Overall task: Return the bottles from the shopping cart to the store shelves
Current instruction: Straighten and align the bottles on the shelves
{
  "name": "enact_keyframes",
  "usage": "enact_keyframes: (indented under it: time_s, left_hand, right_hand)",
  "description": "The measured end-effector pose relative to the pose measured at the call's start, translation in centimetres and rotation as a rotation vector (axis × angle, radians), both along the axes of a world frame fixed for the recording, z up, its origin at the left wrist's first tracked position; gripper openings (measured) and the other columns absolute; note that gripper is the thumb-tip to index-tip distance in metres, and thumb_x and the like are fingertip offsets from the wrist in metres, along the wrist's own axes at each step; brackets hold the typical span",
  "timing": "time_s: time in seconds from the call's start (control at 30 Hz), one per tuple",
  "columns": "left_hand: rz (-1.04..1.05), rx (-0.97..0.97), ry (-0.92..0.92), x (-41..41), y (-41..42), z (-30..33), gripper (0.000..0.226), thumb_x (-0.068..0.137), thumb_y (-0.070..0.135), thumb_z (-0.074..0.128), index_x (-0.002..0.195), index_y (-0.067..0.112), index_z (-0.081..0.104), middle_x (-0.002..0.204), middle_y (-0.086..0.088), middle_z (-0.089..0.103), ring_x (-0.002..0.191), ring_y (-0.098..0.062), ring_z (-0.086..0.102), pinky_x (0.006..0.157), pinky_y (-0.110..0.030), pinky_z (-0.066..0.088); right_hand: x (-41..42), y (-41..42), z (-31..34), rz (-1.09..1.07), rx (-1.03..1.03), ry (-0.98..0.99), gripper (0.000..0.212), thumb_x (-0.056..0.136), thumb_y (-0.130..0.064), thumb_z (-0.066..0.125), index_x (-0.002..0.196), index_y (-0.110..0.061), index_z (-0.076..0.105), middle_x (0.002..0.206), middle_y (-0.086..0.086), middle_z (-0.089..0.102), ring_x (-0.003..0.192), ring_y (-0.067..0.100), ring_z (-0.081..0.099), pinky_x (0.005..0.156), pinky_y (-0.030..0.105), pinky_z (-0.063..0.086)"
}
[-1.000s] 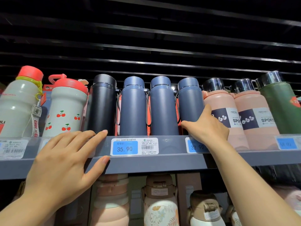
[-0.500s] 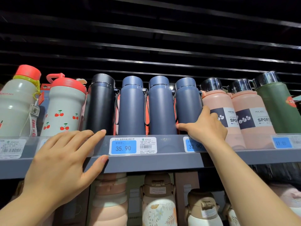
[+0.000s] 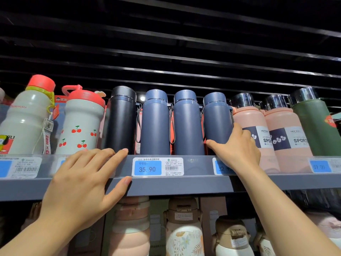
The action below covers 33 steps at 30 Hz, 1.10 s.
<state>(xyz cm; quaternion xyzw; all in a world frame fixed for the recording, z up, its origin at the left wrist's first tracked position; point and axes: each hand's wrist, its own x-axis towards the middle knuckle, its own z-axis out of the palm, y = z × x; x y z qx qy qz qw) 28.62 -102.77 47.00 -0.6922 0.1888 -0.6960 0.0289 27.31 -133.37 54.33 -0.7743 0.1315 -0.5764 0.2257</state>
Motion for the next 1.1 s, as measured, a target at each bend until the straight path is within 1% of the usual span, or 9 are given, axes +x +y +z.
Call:
enact_keyframes:
  time_s: [0.2,0.33,0.43,0.57,0.63,0.7,0.77,0.83,1.1]
  left_hand:
    - [0.008,-0.001,0.027,0.0,0.1,0.0,0.061,0.089,0.052,0.035,0.129,0.015,0.062,0.11,-0.008,0.067,0.1,-0.03,0.058,0.092,-0.042,0.037]
    - [-0.025,-0.06,0.108,-0.3,-0.3,-0.8,0.06,0.092,0.052,0.032,0.137,0.019,0.054,0.13,-0.009,0.061,0.12,-0.031,0.053,0.103,-0.045,0.034]
    - [-0.093,-0.069,0.101,-0.5,-0.4,-2.8,0.055,0.092,0.044,0.037,0.139,0.02,0.052,0.144,-0.009,0.049,0.132,-0.031,0.045,0.108,-0.049,0.031]
    - [-0.201,0.031,0.127,-1.4,0.8,-6.2,0.058,0.085,0.039,0.048,0.141,0.021,0.048,0.149,-0.007,0.042,0.137,-0.027,0.037,0.113,-0.049,0.025]
    - [-0.287,0.036,0.162,-2.5,2.1,-7.7,0.053,0.085,0.036,0.05,0.134,0.02,0.056,0.146,-0.005,0.046,0.134,-0.024,0.042,0.11,-0.046,0.031]
    - [-0.314,0.021,0.184,-3.8,4.2,-9.4,0.043,0.084,0.034,0.053,0.122,0.019,0.065,0.135,-0.004,0.057,0.117,-0.022,0.054,0.094,-0.041,0.044]
    - [-0.287,0.034,0.196,-4.5,7.5,-11.3,0.033,0.082,0.031,0.055,0.11,0.018,0.068,0.12,-0.004,0.063,0.1,-0.02,0.058,0.079,-0.034,0.046]
    - [-0.242,0.045,0.215,-4.6,11.6,-12.8,0.026,0.082,0.029,0.055,0.101,0.016,0.068,0.109,-0.004,0.066,0.09,-0.02,0.058,0.072,-0.032,0.044]
    - [-0.139,-0.219,0.202,-4.7,31.1,-17.4,0.025,0.087,0.027,0.054,0.096,0.012,0.071,0.099,-0.004,0.069,0.091,-0.018,0.06,0.079,-0.035,0.046]
  right_hand:
    - [-1.2,0.3,-3.0,0.174,-0.17,-0.24,0.076,0.081,-0.042,0.069,0.143,-0.016,0.034,0.138,0.008,0.042,0.127,0.026,0.038,0.101,0.04,0.036]
    - [-3.6,3.1,-6.7,0.304,-0.302,-0.346,0.059,0.082,-0.036,0.067,0.134,-0.016,0.045,0.132,0.001,0.047,0.121,0.019,0.044,0.097,0.031,0.038]
    - [-5.1,6.6,-10.1,0.367,-0.484,-0.325,0.053,0.079,-0.04,0.056,0.125,-0.016,0.05,0.124,0.002,0.053,0.115,0.021,0.05,0.097,0.033,0.041]
    - [-5.7,11.8,-14.0,0.489,-0.694,-0.219,0.048,0.077,-0.037,0.06,0.12,-0.017,0.056,0.122,0.002,0.055,0.113,0.02,0.053,0.098,0.03,0.039]
    - [-5.7,14.3,-15.3,0.584,-0.707,-0.21,0.044,0.077,-0.035,0.061,0.117,-0.017,0.059,0.12,0.002,0.056,0.112,0.019,0.054,0.097,0.029,0.04]
    - [-5.6,16.6,-16.2,0.662,-0.695,-0.183,0.042,0.078,-0.037,0.062,0.116,-0.02,0.057,0.118,-0.001,0.056,0.111,0.017,0.054,0.093,0.031,0.044]
    - [-5.6,19.2,-17.0,0.724,-0.699,-0.139,0.039,0.079,-0.039,0.063,0.113,-0.021,0.057,0.115,-0.003,0.056,0.106,0.016,0.056,0.088,0.032,0.046]
    - [-5.5,21.9,-17.5,0.783,-0.703,-0.102,0.035,0.081,-0.039,0.061,0.109,-0.019,0.06,0.11,-0.005,0.056,0.1,0.017,0.057,0.083,0.033,0.047]
    - [-2.7,38.2,-19.7,0.961,-0.617,-0.135,0.028,0.084,-0.037,0.06,0.105,-0.019,0.061,0.104,-0.006,0.059,0.097,0.011,0.057,0.084,0.018,0.042]
